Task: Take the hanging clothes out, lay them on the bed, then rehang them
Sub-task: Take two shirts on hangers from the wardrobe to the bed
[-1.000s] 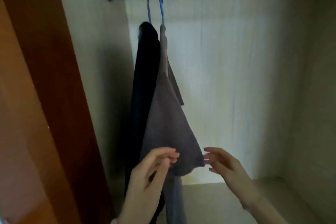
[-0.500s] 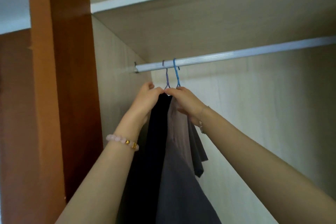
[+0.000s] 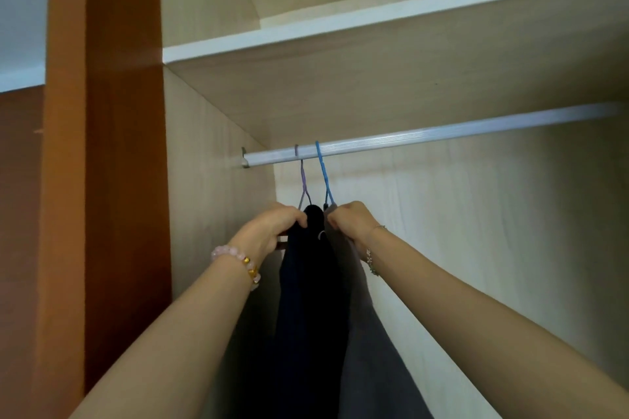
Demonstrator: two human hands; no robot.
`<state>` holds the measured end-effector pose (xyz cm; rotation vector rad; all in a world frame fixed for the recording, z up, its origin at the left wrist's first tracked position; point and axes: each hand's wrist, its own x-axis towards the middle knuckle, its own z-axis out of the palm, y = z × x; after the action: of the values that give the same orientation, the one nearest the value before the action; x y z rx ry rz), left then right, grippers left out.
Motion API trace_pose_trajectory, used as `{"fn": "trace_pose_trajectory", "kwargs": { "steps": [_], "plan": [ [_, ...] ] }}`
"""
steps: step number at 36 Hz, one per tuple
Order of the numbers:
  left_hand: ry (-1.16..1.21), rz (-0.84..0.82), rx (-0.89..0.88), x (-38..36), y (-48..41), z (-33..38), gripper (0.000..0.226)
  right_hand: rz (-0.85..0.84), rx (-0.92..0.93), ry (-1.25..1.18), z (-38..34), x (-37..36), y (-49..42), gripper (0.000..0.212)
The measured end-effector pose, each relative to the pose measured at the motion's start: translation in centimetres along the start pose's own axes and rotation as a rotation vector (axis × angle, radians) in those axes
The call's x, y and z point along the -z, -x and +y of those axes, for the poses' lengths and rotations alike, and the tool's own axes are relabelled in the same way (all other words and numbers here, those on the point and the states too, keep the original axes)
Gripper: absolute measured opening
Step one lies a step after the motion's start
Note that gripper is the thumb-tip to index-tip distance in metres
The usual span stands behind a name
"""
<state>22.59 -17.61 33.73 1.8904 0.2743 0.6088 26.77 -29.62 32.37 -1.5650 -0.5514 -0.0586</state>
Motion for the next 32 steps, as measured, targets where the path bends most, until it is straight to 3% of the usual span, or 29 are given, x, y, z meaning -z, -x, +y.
{"fn": "trace_pose_trajectory", "kwargs": {
  "steps": [4, 5, 8, 18, 22, 28, 31, 32],
  "plan": [
    [0.046, 0.057, -0.039, -0.4, -0.7, 0.1, 0.016, 0.015, 0.011, 0.148, -0.7, 1.7, -0.3, 0.018],
    [0.066, 0.081, -0.041, -0.3, -0.8, 0.1, 0.013, 0.024, 0.013, 0.173, -0.9, 2.2, -0.4, 0.022],
    [0.081, 0.139, -0.063, 0.7, -1.8, 0.5, 0.016, 0.042, 0.049, 0.216, -1.7, 3.4, -0.7, 0.032],
    [0.111, 0.184, -0.143, 1.8, -2.9, 4.1, 0.039, 0.053, 0.184, 0.242, -4.1, 5.5, -1.2, 0.025],
    [-0.031, 0.075, -0.083, 1.0, -3.1, 3.9, 0.043, 0.047, 0.179, 0.249, -2.4, 6.5, -0.5, 0.026],
    [-0.027, 0.054, -0.054, -0.3, -3.5, 1.2, 0.038, 0.015, 0.198, 0.149, 0.4, 8.4, 1.3, 0.013],
    [0.045, 0.086, -0.012, -0.7, -2.7, 0.7, 0.01, 0.027, 0.209, 0.171, -0.3, 8.2, 1.6, 0.017],
    [0.045, 0.059, 0.017, -0.7, -2.8, 0.9, 0.023, 0.032, 0.209, 0.18, -0.7, 8.0, 1.6, 0.021]
  ]
}}
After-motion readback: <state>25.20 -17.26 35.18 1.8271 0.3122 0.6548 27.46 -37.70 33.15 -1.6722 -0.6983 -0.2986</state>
